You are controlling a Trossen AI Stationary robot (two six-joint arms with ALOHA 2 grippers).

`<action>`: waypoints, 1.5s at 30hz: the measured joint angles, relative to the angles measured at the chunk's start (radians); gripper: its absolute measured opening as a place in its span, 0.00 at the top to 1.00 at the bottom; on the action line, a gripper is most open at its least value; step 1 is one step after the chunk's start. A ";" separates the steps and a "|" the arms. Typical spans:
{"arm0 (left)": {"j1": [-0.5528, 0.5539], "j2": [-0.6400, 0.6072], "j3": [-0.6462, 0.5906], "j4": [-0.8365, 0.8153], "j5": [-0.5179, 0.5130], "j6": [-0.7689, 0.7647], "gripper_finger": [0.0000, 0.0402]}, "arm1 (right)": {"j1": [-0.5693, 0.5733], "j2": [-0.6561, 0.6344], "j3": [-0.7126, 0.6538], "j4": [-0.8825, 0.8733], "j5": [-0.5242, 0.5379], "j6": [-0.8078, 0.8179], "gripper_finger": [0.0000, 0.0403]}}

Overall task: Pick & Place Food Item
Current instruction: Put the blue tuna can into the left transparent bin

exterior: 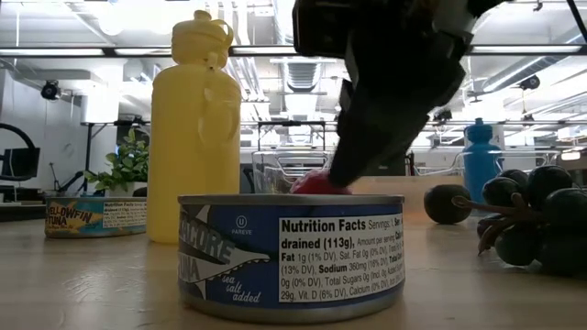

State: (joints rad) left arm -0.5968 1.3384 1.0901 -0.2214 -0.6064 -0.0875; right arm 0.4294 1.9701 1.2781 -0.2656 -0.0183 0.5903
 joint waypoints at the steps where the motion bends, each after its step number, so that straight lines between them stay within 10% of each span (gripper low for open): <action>1: 0.000 0.000 0.000 0.000 0.000 0.000 0.71 | 0.000 0.000 0.000 -0.010 0.013 0.005 0.98; 45: 0.000 0.000 0.000 -0.001 -0.002 0.000 0.71 | 0.005 0.030 0.024 -0.014 0.003 -0.008 0.98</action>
State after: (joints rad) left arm -0.5968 1.3388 1.0901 -0.2226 -0.6083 -0.0879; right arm 0.4343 1.9999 1.3018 -0.2795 -0.0155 0.5824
